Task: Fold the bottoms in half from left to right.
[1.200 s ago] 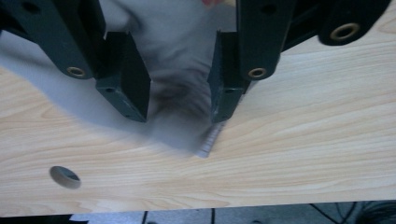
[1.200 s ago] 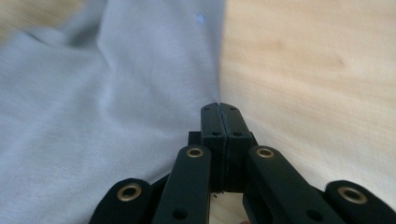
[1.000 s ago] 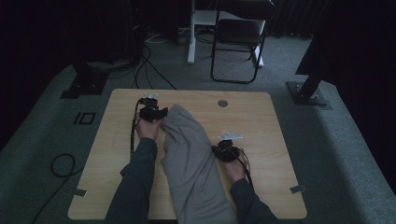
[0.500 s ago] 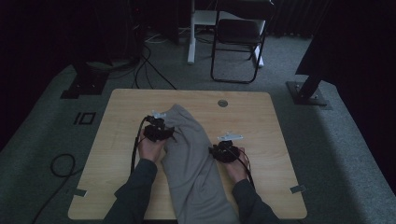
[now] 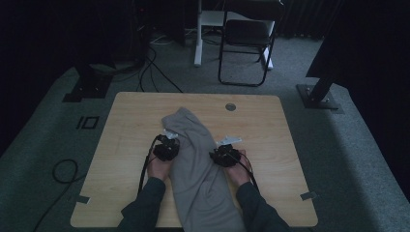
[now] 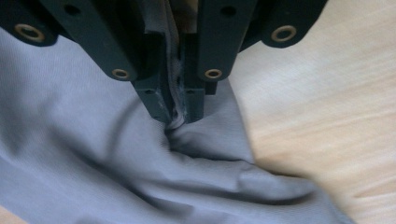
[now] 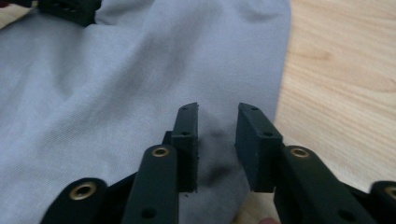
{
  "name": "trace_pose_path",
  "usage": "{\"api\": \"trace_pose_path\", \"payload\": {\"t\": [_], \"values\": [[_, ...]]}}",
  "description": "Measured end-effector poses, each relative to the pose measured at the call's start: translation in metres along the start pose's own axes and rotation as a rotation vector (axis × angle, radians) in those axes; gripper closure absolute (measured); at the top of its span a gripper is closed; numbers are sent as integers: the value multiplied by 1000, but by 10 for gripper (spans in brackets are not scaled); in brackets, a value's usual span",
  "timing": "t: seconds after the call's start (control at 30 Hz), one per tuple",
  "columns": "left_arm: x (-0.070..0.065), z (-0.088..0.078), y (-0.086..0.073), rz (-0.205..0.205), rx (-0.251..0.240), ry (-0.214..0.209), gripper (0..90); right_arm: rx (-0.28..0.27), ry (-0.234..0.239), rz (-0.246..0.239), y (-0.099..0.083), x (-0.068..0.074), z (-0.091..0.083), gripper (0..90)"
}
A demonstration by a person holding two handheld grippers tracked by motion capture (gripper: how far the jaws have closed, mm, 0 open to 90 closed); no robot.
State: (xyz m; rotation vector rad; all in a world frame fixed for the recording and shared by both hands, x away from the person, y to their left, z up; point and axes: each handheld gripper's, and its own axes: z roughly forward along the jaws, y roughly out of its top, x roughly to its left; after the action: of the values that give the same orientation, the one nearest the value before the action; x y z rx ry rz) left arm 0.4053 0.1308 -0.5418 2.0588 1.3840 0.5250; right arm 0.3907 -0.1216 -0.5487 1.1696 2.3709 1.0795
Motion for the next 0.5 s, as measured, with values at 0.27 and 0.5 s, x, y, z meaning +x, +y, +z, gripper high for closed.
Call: {"api": "trace_pose_path", "payload": {"t": [0.27,0.5], "values": [[31,15,20,-145,-9,85,755,-30,7,-8,1,4,-8,677],[16,-13,22,-97,-97,41,641,16,46,-89,-14,23,-25,717]]}}
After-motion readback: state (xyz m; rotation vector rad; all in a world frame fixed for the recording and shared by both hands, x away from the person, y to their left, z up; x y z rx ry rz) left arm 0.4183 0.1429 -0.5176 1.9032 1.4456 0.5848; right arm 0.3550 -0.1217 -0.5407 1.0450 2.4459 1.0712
